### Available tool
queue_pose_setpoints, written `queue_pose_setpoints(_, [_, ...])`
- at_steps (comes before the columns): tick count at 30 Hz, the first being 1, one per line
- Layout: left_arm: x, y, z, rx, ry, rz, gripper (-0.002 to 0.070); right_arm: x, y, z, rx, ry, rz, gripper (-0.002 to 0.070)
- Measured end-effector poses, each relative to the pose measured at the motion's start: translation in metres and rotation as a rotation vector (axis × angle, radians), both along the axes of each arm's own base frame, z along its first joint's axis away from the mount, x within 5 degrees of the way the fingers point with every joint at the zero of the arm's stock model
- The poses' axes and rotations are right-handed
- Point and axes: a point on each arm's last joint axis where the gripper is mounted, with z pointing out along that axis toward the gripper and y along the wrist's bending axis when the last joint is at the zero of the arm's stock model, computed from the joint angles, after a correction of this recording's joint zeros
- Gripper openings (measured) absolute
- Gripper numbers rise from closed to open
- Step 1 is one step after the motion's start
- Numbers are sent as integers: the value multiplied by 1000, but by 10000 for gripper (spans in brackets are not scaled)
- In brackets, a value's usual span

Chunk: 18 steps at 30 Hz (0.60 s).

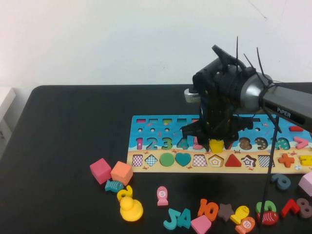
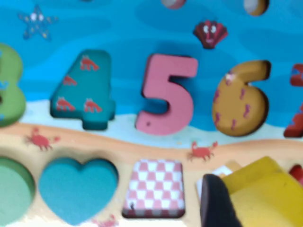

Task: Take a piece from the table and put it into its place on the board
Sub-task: Place the "Pentagon" into the hole of the Pentagon

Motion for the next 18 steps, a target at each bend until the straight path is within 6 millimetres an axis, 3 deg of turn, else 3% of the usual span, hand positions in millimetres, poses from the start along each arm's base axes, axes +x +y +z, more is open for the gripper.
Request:
queue_pose_setpoints(10, [0, 0, 0, 0, 0, 0, -1, -5, -1, -22, -49, 111, 34, 377])
queue_pose_setpoints(18, [0, 0, 0, -2, 0, 0, -1, -4, -1, -25, -49, 108, 42, 377])
